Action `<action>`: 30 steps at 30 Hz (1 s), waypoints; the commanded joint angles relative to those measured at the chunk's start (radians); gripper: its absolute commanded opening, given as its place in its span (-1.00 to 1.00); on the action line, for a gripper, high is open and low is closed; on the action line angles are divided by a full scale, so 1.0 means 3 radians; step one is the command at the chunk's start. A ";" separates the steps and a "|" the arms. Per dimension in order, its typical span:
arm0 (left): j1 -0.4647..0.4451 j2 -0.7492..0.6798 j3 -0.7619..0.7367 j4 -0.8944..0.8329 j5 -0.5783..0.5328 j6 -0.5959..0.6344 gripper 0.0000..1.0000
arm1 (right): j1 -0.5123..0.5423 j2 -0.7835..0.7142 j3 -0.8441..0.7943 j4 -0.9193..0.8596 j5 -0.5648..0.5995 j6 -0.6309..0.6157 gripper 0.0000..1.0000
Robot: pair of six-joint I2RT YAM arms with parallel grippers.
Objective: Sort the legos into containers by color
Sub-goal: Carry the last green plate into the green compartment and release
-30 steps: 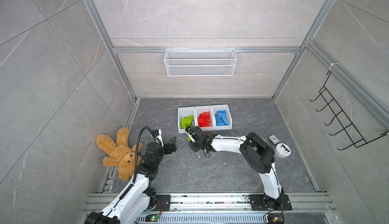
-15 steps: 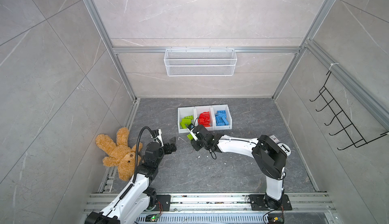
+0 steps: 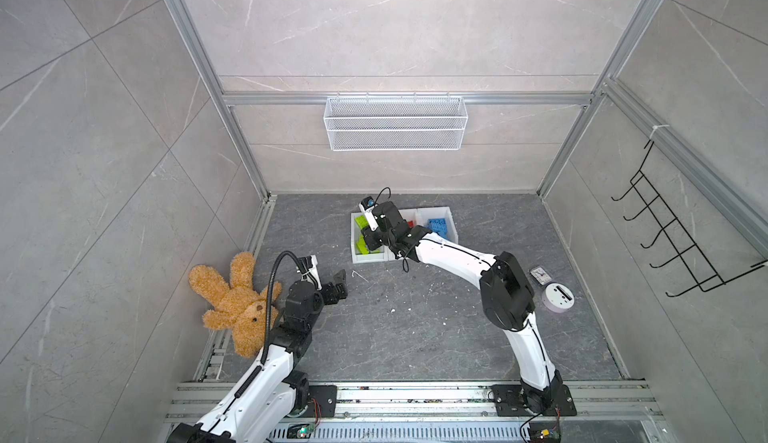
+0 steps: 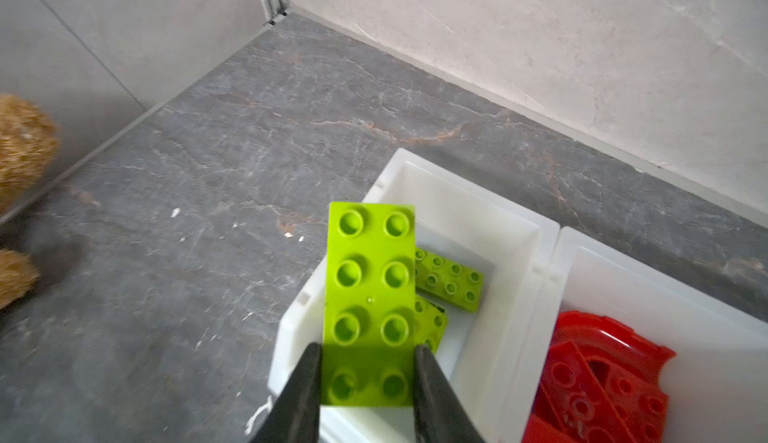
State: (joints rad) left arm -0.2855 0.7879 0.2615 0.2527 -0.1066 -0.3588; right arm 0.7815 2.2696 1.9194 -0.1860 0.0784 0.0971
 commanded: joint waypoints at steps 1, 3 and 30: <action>0.0016 -0.0062 0.0106 -0.0014 -0.0138 0.0095 0.99 | 0.0014 0.0307 0.0392 -0.0364 -0.0067 0.0013 -0.44; 0.0016 -0.0042 0.0105 -0.0022 -0.0174 0.0100 0.99 | -0.0015 0.0458 0.0582 -0.0455 -0.0110 0.0060 -0.45; 0.0015 -0.0145 0.0195 -0.0200 -0.0631 0.0357 0.99 | -0.0114 -0.0642 -0.0898 0.0689 -0.0213 0.0112 0.19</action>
State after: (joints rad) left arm -0.2855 0.7715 0.2657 0.2054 -0.2016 -0.3122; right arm 0.7494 2.2601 1.7905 -0.1387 0.0105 0.1375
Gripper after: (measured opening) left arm 0.994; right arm 0.589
